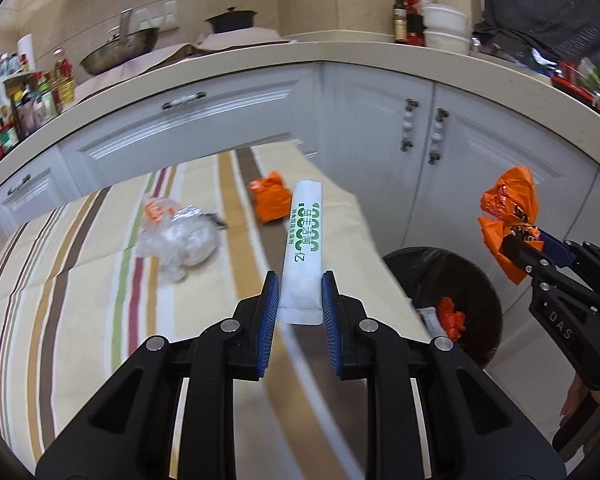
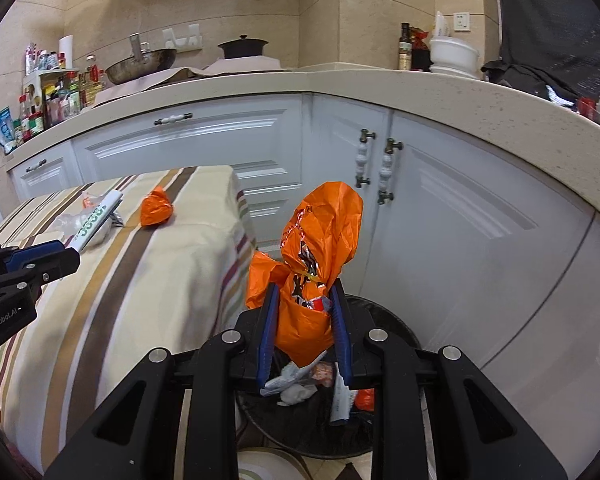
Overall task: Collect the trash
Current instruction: 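Grasp the green-lettered white tube with left tool while right tool holds orange bag over bin, then carry the tube over the bin and open left tool while right tool releases orange bag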
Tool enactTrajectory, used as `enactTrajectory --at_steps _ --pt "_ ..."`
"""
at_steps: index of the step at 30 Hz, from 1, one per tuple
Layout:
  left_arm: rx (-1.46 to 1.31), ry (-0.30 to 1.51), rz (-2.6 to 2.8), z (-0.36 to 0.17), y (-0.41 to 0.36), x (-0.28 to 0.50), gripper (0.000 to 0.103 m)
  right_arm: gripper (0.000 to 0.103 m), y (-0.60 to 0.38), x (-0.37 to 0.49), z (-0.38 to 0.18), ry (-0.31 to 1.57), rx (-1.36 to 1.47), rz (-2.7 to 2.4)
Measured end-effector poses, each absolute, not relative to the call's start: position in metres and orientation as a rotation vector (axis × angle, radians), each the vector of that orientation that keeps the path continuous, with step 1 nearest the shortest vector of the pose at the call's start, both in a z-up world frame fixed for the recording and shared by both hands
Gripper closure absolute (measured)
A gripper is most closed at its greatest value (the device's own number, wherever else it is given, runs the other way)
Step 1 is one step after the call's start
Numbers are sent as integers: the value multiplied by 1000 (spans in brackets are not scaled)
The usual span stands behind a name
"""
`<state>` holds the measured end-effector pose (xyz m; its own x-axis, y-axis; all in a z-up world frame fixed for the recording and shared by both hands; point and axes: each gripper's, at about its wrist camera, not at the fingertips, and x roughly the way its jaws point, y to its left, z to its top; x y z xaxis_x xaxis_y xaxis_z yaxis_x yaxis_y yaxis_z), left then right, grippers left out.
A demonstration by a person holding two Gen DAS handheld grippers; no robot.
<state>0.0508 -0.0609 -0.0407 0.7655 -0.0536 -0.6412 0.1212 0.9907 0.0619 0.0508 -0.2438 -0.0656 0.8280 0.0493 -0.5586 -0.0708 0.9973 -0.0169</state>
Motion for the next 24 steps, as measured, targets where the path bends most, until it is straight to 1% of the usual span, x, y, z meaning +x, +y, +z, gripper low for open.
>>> enactTrajectory --at_steps 11,24 --pt "170 689 -215 -50 -126 66 81 77 -288 44 -65 594 -11 -47" --pt "195 712 -261 -60 -165 84 81 77 -307 52 -78 613 17 -79"
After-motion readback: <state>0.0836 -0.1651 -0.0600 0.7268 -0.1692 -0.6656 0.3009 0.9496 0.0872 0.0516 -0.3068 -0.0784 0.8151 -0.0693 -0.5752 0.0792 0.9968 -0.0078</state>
